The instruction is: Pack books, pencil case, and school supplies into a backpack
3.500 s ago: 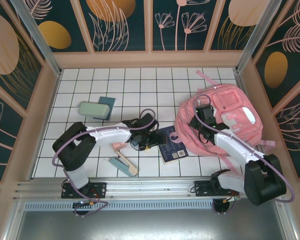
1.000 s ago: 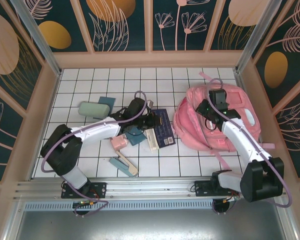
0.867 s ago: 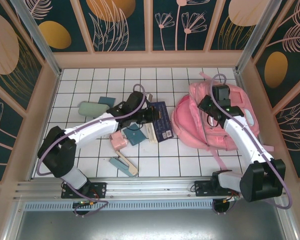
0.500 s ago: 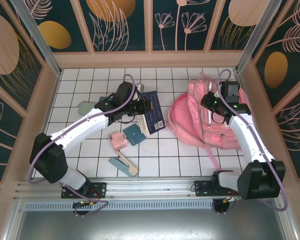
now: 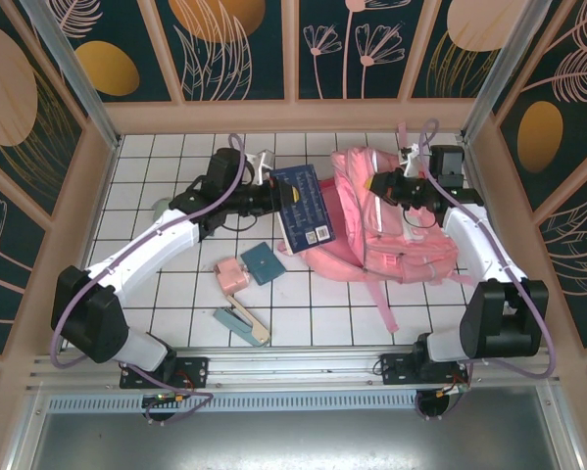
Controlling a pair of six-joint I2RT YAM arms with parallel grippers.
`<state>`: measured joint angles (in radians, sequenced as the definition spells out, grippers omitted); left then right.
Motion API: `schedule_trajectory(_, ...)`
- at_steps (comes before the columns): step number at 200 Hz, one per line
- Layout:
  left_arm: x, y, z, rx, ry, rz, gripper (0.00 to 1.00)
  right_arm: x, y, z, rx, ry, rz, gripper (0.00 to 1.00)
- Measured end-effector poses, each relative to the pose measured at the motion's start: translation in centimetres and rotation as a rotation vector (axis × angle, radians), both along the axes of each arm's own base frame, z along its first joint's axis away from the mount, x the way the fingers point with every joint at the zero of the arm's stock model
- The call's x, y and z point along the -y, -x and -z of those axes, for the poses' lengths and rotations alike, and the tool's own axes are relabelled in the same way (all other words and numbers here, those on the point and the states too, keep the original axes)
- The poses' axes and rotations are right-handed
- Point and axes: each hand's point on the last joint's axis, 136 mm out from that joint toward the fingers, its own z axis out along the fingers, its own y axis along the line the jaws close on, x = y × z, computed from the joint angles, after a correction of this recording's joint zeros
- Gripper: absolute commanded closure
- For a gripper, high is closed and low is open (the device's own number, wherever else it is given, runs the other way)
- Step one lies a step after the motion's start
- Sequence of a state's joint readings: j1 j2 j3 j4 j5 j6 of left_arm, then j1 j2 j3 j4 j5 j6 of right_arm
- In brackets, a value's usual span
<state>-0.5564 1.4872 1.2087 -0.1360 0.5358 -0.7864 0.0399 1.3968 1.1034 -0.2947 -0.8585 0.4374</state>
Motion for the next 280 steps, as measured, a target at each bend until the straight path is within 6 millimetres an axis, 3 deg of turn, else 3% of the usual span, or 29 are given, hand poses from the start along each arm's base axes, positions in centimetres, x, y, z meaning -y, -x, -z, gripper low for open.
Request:
schedule_trajectory(28,0.8,-1.1,0.5,-0.041,0.076,0.019,1.0,-0.5,0.0,-1.1,0.017,-0.089,-0.04,1.0)
schedule_trajectory(78,2.9,-2.1,4.1,-0.181,0.148,0.053,1.0,-1.3,0.4,-1.9,-0.013,-0.233,-0.081,1.0)
schedule_trajectory(129,4.9,-3.1,4.9,-0.229,0.256,0.064,1.0,-1.2,-0.2,-2.9,-0.023,-0.28,-0.063,1.0)
schedule_trajectory(164,8.6,-4.0,7.4,-0.297,0.268,0.093,1.0,-1.5,-0.3,-3.0,-0.029,-0.291,-0.056,1.0)
schedule_trajectory(230,15.5,-6.8,8.5,-0.285,0.304,0.129,1.0,-3.1,-0.4,-2.9,-0.025,-0.288,-0.053,1.0)
schedule_trajectory(259,18.5,-8.0,10.9,-0.295,0.291,0.123,0.84,-3.0,-0.9,-2.7,-0.022,-0.288,-0.021,1.0)
schedule_trajectory(280,21.6,-8.8,12.2,-0.293,0.285,0.154,0.57,-2.8,-1.1,-2.3,-0.02,-0.281,0.003,1.0)
